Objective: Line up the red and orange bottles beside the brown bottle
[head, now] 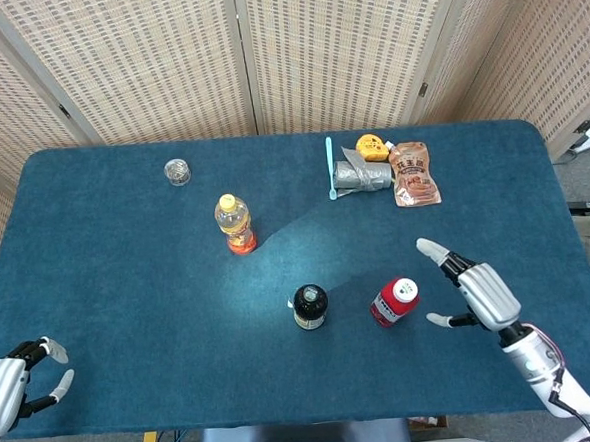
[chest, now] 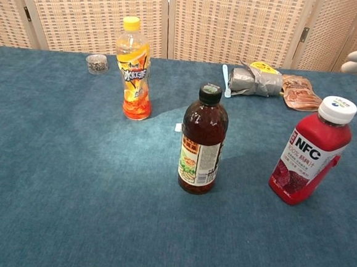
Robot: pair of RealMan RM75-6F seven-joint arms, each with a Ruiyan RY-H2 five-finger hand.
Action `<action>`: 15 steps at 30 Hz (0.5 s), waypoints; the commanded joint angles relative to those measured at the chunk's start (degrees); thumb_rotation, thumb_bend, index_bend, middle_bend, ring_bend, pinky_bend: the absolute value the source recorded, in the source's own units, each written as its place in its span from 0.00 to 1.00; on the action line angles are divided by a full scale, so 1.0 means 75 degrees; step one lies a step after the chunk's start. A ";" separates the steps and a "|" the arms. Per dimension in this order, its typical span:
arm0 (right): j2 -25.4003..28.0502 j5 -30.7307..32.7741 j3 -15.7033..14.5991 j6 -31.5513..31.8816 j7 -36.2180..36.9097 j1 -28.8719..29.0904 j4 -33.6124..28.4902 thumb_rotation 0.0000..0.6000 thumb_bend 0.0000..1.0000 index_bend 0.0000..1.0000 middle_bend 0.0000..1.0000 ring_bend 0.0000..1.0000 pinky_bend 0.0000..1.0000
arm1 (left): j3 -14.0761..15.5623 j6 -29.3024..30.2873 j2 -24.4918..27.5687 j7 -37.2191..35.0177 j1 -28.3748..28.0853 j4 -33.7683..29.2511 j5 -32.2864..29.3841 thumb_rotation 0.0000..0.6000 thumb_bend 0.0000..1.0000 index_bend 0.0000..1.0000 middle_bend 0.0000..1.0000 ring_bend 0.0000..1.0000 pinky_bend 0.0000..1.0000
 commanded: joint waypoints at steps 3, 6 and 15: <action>0.0370 -0.0082 0.0019 0.0717 -0.0523 -0.0472 -0.0301 1.00 0.00 0.01 0.12 0.19 0.43 | -0.0034 -0.0073 -0.0041 -0.0039 -0.0073 -0.0007 -0.0003 1.00 0.30 0.51 0.45 0.41 0.63; 0.0460 -0.0179 0.0013 0.1119 -0.0787 -0.0720 -0.0361 1.00 0.00 0.03 0.13 0.19 0.43 | -0.0115 -0.0116 -0.0088 -0.0103 -0.0154 -0.0032 -0.0044 1.00 0.30 0.50 0.45 0.41 0.63; 0.0523 -0.0542 -0.0173 0.1808 -0.1080 -0.1279 -0.0359 1.00 0.00 0.07 0.14 0.19 0.43 | -0.0428 -0.0619 -0.0297 -0.0532 -0.0642 -0.0157 -0.0262 1.00 0.30 0.49 0.45 0.41 0.64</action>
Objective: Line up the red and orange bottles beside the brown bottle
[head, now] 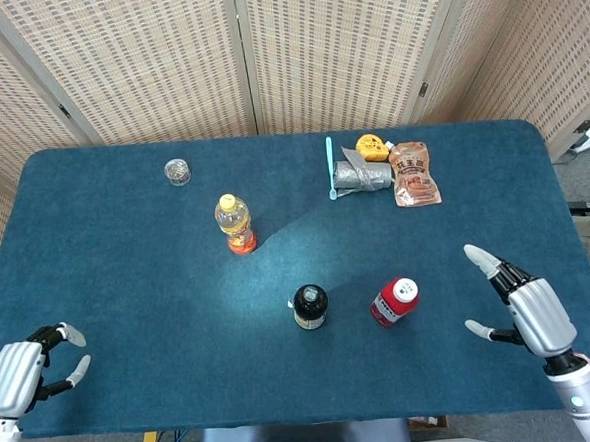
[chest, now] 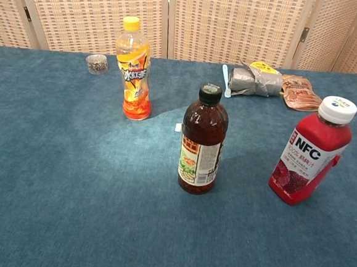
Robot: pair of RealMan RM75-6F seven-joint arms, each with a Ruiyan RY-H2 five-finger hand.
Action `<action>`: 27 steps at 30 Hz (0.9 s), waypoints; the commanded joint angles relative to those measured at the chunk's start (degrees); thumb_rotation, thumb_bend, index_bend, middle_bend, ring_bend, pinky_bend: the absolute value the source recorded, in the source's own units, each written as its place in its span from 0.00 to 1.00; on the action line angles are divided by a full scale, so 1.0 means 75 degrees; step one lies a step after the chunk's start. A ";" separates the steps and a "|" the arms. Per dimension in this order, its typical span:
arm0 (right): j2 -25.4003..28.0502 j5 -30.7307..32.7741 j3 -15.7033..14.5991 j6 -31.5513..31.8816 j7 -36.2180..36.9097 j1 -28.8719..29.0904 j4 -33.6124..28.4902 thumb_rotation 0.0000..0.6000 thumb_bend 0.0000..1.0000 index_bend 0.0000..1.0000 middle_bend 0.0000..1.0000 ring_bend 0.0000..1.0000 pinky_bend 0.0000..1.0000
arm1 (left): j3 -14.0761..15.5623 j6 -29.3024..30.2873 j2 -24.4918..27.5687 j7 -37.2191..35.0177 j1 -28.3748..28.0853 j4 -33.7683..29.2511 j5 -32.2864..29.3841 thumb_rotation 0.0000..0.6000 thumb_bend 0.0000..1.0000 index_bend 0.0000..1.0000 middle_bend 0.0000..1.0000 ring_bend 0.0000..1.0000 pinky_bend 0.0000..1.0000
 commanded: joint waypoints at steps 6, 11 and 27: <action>-0.0166 -0.0306 -0.0104 0.0414 -0.0143 -0.0346 0.0267 1.00 0.00 0.08 0.14 0.19 0.43 | -0.0434 -0.0489 -0.0272 -0.0295 -0.0518 -0.0078 -0.0401 1.00 0.30 0.47 0.45 0.41 0.65; -0.0198 -0.0242 -0.0078 0.0278 -0.0284 -0.0389 0.0342 1.00 0.00 0.09 0.14 0.19 0.43 | -0.0731 -0.0812 -0.0395 -0.0392 -0.0862 -0.0159 -0.0700 1.00 0.29 0.46 0.45 0.41 0.65; -0.0137 -0.0096 0.0021 -0.0138 -0.0009 -0.0336 0.0383 1.00 0.00 0.12 0.15 0.19 0.43 | -0.1565 -0.2031 -0.0952 0.0212 -0.2074 -0.0138 -0.1862 1.00 0.28 0.46 0.43 0.41 0.64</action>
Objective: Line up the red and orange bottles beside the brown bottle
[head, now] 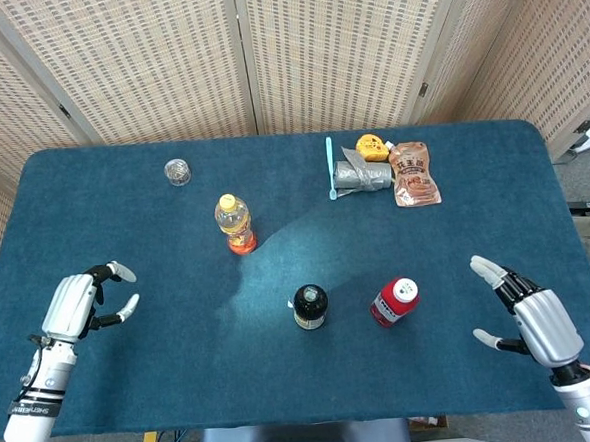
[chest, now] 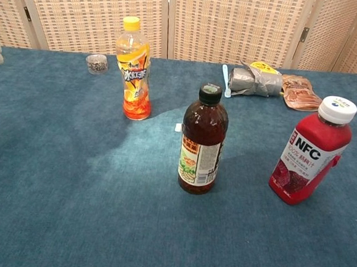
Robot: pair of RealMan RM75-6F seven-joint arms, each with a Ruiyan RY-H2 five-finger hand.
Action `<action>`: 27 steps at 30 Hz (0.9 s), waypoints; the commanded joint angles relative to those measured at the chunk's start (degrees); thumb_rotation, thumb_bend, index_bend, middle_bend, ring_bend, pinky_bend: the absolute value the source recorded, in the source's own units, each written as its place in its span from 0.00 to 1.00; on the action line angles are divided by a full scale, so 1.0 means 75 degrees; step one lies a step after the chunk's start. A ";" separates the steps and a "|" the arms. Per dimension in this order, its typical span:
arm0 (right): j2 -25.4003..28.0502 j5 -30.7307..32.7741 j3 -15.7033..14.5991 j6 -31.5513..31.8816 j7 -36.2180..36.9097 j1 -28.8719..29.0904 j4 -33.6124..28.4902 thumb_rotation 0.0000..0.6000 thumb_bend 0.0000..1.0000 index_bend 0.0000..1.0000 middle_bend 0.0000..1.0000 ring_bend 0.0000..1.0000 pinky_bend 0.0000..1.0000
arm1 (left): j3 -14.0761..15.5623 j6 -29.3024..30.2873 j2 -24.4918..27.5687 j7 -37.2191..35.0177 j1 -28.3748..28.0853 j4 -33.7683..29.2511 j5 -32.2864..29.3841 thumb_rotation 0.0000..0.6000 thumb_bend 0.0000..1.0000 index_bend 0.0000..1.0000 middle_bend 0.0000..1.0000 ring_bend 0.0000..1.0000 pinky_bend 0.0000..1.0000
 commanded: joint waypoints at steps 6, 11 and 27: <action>0.0041 0.0004 0.0020 -0.0116 0.0137 0.0024 0.0030 1.00 0.00 0.12 0.15 0.19 0.43 | -0.0449 -0.0660 -0.0354 0.0006 -0.0585 0.0328 -0.0818 1.00 0.28 0.46 0.43 0.41 0.64; 0.0102 -0.0119 -0.0013 -0.0055 0.0119 -0.0009 -0.0026 1.00 0.00 0.12 0.15 0.19 0.43 | -0.0634 -0.0878 -0.0577 0.0067 -0.0865 0.0567 -0.1169 1.00 0.28 0.46 0.43 0.41 0.64; 0.0201 -0.0204 0.0014 0.0045 0.0291 -0.0071 -0.0089 1.00 0.00 0.12 0.16 0.19 0.43 | -0.1268 -0.1493 -0.1201 -0.0095 -0.1552 0.0880 -0.2543 1.00 0.28 0.46 0.40 0.41 0.63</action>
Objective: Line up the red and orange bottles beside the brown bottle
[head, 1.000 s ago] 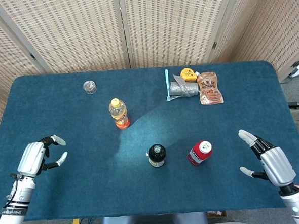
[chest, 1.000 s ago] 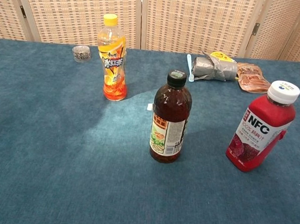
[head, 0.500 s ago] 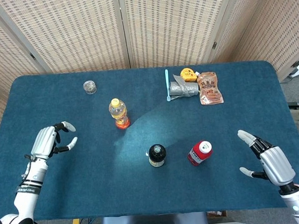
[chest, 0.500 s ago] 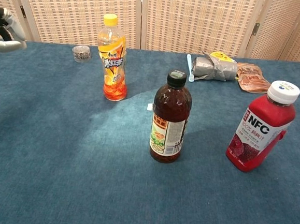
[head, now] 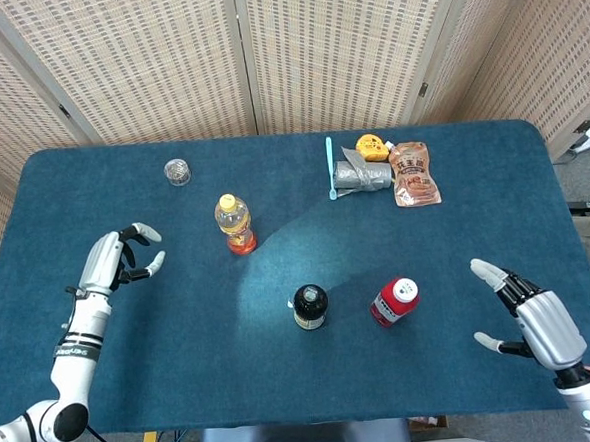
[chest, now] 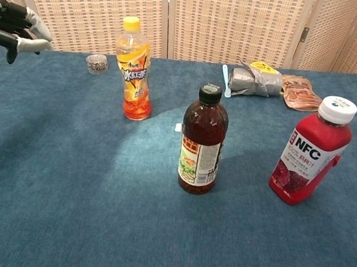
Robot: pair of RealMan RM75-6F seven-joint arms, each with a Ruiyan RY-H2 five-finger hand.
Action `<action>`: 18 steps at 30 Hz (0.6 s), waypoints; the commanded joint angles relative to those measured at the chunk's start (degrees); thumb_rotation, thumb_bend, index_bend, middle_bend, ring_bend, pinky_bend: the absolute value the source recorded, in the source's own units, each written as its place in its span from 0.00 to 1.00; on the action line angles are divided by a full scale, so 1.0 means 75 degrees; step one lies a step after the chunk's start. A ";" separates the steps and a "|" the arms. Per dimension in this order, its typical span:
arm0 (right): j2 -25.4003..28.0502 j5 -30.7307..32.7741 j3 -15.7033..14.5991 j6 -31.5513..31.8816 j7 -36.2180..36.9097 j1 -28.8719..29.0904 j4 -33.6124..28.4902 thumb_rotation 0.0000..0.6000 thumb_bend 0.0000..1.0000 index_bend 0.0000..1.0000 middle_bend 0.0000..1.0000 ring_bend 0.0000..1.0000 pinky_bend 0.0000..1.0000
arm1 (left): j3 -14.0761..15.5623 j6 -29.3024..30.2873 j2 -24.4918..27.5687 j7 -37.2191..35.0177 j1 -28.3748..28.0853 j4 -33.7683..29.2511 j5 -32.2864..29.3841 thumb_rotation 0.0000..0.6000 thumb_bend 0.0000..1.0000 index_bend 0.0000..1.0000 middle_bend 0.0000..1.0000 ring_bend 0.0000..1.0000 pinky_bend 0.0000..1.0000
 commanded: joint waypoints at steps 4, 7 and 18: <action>0.0007 0.0018 0.0025 -0.0017 0.0080 0.0001 0.0021 1.00 0.00 0.12 0.16 0.19 0.43 | -0.0171 -0.0407 -0.0272 0.0184 -0.0391 0.0241 -0.0544 1.00 0.28 0.45 0.38 0.41 0.62; 0.0016 0.0014 0.0031 -0.0023 0.0107 0.0002 0.0021 1.00 0.00 0.12 0.16 0.19 0.43 | -0.0195 -0.0518 -0.0388 0.0318 -0.0549 0.0362 -0.0686 1.00 0.28 0.44 0.38 0.40 0.62; 0.0110 0.0019 0.0058 -0.0045 0.0304 0.0020 -0.0005 1.00 0.00 0.12 0.17 0.19 0.43 | -0.0307 -0.0859 -0.0837 0.0815 -0.1177 0.0959 -0.1156 1.00 0.28 0.43 0.36 0.40 0.62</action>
